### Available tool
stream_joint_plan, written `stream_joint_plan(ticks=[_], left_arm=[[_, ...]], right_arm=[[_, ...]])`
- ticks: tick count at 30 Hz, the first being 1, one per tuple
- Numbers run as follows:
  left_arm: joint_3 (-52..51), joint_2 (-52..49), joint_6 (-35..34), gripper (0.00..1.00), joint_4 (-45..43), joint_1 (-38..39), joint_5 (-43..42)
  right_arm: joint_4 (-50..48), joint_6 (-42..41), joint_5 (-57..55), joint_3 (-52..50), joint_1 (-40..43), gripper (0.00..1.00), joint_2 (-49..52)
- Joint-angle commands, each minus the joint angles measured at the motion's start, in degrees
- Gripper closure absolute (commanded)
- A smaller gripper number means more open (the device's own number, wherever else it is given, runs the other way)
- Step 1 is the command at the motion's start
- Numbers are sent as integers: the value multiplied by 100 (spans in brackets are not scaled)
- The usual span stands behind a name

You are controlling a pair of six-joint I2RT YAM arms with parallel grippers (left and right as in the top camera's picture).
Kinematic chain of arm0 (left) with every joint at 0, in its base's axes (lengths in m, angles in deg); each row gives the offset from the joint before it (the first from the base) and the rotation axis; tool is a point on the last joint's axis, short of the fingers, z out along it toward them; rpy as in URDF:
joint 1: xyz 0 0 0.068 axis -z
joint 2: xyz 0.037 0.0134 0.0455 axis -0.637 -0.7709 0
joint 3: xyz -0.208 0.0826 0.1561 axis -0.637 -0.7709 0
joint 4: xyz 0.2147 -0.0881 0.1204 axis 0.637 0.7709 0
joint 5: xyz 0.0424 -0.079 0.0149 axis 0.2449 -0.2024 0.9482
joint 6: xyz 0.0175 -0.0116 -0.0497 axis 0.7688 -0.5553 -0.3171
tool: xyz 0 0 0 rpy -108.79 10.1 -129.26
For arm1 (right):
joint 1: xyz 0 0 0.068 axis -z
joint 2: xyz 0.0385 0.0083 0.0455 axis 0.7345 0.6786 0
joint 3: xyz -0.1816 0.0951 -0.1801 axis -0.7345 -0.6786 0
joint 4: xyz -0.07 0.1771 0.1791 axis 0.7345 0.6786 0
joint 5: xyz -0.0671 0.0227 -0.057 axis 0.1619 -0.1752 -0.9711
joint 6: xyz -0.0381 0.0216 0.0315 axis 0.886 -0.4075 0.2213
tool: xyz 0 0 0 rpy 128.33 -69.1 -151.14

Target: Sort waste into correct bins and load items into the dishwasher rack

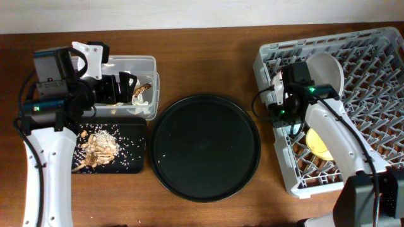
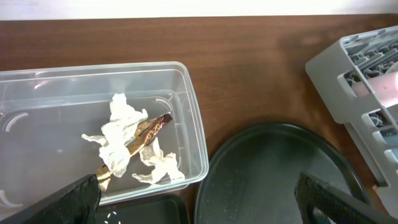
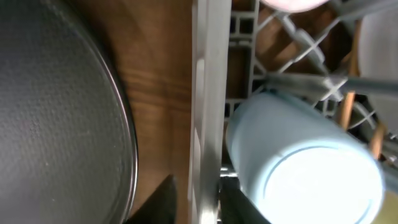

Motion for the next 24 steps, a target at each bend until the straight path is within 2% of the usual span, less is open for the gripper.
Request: stream_joint_plan(ticks=[1,11,14,17,24], left_arm=[[83,33,68,1,-9,-26,0],[83,33,68,1,-9,-26,0],[83,33,68,1,-9,-26,0],[83,33,68,1,-9,-26,0],[83,33,68,1,-9,-26,2]], right_arm=[[9,0,214,-59,-26,81,63],[-37,-2,227,-251,-26,83,68],[-107,-109,227,-251,-26,93,68],[-280,-313,343,-251,-26,96,68],[-520,-616,1027,-251,-26,96,68]])
